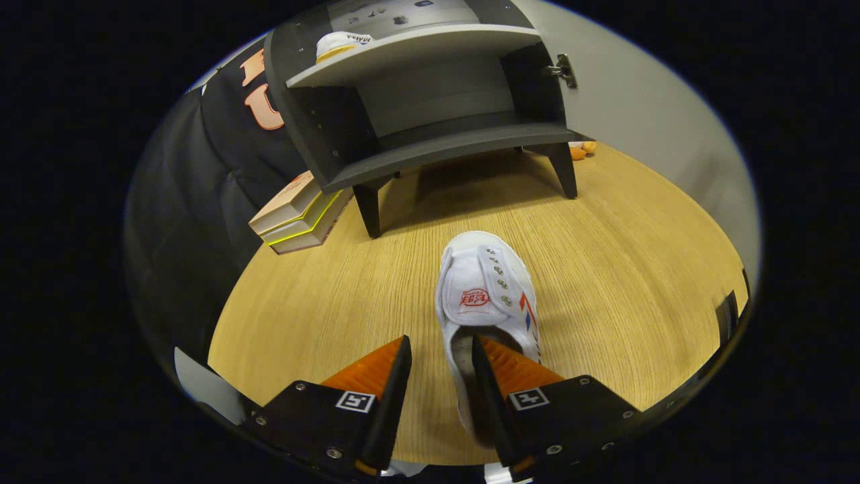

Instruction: Open the shoe cabinet door, grab the shoes and put them into the shoe cabinet, then close the shoe cabinet door.

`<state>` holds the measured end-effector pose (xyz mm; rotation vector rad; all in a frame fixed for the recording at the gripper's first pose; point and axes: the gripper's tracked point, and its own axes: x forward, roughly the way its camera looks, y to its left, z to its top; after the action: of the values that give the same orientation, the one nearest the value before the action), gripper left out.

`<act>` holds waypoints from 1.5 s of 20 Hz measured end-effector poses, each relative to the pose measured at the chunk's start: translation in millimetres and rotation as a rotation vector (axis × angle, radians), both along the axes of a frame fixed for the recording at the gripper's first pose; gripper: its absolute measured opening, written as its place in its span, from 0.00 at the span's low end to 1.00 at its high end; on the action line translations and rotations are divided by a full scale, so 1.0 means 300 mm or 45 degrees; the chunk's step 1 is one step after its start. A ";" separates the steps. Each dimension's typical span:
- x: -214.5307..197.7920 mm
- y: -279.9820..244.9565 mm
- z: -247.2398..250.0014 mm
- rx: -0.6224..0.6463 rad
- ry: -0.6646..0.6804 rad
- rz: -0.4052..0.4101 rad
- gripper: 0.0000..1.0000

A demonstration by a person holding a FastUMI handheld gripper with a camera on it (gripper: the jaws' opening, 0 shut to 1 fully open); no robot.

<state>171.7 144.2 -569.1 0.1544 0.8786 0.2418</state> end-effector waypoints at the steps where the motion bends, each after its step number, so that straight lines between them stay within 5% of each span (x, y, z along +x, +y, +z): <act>1: 0.019 0.005 -0.017 -0.019 -0.002 0.000 0.54; 4: 0.075 0.008 -0.050 -0.092 -0.023 -0.005 0.27; 8: 0.108 0.006 -0.046 -0.093 0.004 -0.032 0.06; 18: 0.137 -0.038 0.180 -0.046 -0.021 -0.093 0.03; 30: 0.211 -0.007 0.734 -0.084 -0.298 -0.224 0.03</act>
<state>235.1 142.0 -348.9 0.1378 0.6352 0.0640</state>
